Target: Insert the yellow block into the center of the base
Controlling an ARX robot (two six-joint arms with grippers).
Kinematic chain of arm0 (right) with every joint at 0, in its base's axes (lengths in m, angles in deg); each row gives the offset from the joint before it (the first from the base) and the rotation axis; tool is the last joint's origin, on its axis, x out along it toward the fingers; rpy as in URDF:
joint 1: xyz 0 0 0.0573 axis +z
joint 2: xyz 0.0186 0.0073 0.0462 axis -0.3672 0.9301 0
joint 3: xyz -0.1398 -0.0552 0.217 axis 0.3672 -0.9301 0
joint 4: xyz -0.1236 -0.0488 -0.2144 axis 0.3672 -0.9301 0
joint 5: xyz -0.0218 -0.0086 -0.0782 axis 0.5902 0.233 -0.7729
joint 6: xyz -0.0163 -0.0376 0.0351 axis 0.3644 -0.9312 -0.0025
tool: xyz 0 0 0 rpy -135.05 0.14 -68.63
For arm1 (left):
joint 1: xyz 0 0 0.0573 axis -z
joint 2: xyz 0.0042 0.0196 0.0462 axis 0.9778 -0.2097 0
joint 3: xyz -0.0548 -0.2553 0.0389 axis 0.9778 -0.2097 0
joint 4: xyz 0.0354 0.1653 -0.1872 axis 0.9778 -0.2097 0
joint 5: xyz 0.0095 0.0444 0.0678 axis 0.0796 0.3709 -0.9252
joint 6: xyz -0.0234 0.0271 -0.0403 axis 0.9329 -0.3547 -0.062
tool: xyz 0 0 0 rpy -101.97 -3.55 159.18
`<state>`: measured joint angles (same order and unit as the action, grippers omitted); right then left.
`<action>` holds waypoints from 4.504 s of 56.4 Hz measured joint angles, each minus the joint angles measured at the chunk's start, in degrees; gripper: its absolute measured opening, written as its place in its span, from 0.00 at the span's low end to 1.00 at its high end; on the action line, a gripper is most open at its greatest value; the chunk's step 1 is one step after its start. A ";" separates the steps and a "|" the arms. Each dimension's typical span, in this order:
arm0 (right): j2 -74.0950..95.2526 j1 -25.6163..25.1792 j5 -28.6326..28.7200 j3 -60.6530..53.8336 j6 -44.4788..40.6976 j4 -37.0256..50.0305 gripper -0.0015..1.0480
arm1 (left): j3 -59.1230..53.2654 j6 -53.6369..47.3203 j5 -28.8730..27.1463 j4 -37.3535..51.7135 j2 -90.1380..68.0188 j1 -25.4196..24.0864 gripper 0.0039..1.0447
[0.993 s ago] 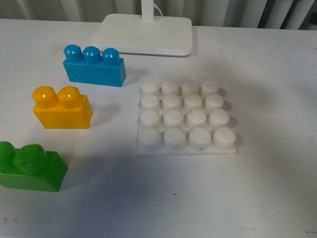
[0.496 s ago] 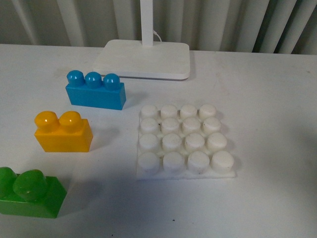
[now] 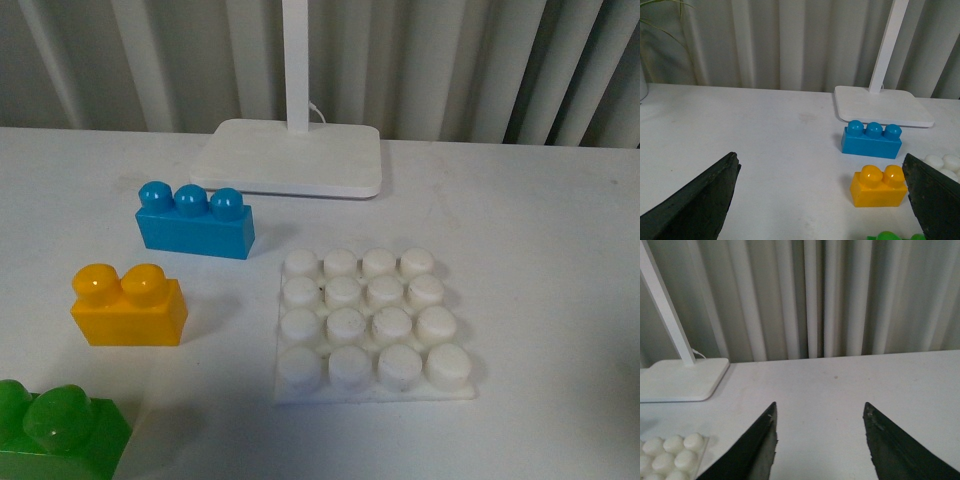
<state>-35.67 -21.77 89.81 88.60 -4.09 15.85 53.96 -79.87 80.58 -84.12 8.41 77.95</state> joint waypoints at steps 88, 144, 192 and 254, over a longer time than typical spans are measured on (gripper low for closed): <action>-19.39 0.09 0.04 -7.98 -1.36 -10.75 0.77 | 10.12 1.29 1.92 12.50 -26.62 4.98 0.94; -19.39 0.09 0.04 -7.98 -1.33 -10.75 0.91 | 62.55 -76.54 13.31 -36.92 -92.21 8.37 0.94; -19.39 0.09 0.02 -7.98 -1.31 -10.75 0.91 | 65.61 -76.08 11.98 -37.46 -101.70 12.02 0.39; -19.39 0.09 0.02 -7.98 -1.33 -10.75 0.91 | 84.15 -64.06 15.63 -39.71 -109.83 30.40 0.30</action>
<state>-55.06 -21.68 89.83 80.62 -5.42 5.10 138.11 -143.93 96.21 -123.84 -101.42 108.35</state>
